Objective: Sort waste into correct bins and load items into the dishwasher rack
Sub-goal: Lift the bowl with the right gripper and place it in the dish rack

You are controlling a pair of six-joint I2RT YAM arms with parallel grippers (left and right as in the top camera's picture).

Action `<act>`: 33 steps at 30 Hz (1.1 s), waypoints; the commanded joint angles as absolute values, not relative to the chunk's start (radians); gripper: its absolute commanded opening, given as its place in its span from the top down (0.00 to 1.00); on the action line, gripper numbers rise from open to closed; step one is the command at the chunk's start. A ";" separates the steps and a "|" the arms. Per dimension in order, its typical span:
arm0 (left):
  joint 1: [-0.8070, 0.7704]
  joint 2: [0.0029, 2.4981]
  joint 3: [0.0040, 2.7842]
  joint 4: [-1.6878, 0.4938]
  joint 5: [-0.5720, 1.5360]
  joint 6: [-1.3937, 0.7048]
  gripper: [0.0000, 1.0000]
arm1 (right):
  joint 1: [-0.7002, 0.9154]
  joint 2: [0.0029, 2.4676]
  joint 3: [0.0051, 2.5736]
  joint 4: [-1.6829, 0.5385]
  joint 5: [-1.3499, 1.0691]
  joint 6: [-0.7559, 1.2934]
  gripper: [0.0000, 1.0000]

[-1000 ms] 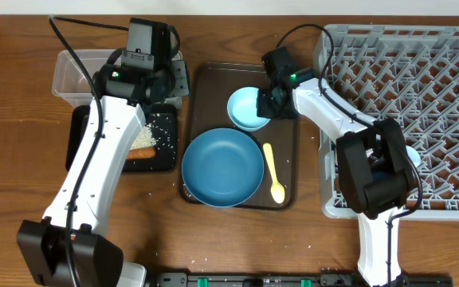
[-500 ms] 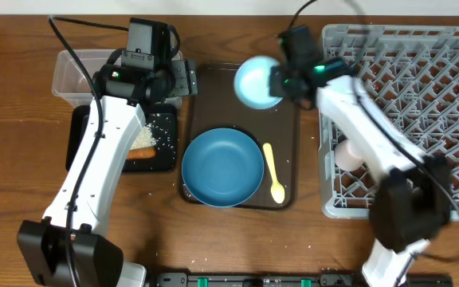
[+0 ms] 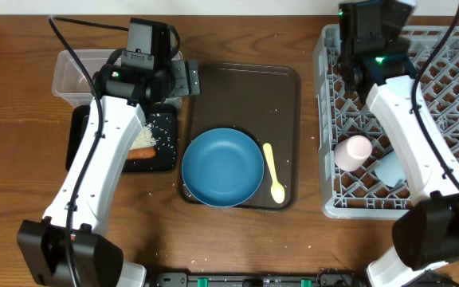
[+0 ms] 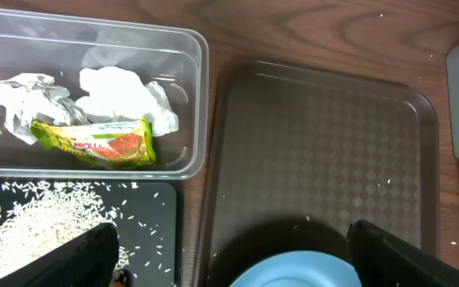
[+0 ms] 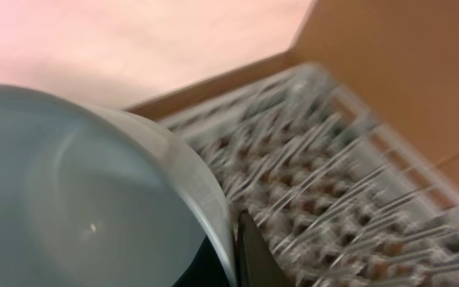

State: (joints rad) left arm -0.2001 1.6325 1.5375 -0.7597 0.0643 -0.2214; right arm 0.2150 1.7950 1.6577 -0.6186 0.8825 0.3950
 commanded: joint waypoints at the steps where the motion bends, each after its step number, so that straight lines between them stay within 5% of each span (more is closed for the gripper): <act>1: -0.197 1.646 1.539 -0.762 0.059 -0.223 0.05 | 0.181 1.841 1.668 -0.539 1.102 0.214 0.99; 21: -0.197 1.646 1.539 -0.762 0.059 -0.223 0.05 | 0.112 2.103 1.668 -0.100 1.197 -0.618 0.99; 33: -0.197 1.646 1.539 -0.762 0.059 -0.223 0.04 | 0.114 2.160 1.668 -0.109 1.192 -0.704 0.99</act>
